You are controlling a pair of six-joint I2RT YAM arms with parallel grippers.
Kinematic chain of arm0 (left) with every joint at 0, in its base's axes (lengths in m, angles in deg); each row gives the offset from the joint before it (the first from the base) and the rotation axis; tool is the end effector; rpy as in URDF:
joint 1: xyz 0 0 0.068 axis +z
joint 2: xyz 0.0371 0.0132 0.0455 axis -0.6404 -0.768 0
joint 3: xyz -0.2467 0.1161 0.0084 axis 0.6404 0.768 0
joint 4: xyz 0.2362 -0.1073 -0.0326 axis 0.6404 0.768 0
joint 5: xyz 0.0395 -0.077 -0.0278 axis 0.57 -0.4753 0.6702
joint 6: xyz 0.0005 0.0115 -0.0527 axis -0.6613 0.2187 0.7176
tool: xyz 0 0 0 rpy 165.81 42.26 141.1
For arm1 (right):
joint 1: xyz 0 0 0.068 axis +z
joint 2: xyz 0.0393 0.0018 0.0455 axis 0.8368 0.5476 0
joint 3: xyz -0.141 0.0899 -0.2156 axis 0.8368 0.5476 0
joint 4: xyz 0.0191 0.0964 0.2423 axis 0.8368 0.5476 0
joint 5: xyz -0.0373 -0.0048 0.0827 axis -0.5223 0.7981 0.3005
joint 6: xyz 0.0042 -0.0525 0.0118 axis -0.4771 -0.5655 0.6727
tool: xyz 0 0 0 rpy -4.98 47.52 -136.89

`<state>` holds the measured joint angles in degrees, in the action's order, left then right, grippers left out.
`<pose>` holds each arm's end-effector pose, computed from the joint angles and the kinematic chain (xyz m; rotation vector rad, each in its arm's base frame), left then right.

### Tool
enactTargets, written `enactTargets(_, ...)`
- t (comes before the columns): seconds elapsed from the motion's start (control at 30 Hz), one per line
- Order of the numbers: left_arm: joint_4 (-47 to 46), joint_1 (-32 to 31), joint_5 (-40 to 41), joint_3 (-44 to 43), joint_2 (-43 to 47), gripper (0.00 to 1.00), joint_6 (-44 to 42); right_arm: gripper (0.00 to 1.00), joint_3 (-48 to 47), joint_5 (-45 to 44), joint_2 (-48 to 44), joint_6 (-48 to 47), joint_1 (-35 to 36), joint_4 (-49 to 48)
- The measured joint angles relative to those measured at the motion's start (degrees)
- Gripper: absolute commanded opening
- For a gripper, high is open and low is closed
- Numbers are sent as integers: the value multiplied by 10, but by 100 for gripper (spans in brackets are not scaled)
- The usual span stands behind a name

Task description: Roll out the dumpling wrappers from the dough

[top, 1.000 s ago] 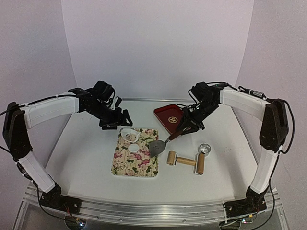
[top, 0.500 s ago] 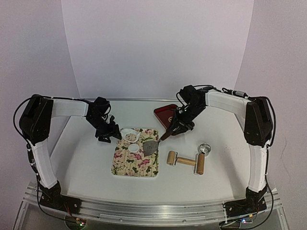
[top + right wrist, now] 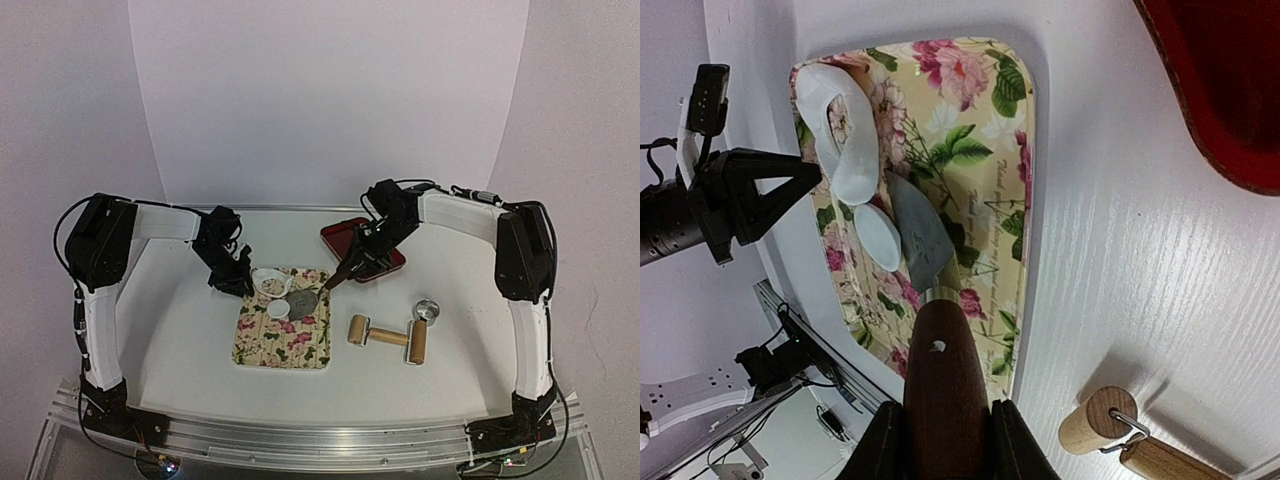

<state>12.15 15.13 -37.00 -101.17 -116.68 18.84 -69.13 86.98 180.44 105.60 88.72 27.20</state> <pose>0.3623 -0.1813 0.1435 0.2076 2.9726 -0.6831 0.3831 0.2667 0.2135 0.1525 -2.8211 -1.2280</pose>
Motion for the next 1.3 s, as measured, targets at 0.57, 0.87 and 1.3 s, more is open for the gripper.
enactTargets(0.57, 31, 2, 9, -23, -16, 0, -2, 0, -22, 72, 46, -21, 0, -6)
enactTargets(0.87, 32, 2, 9, -25, -17, 0, -1, 0, -24, 102, 64, -40, 0, -9)
enactTargets(1.3, 32, 2, 7, -26, -18, 0, 0, 0, -59, 108, 98, -40, 23, -33)
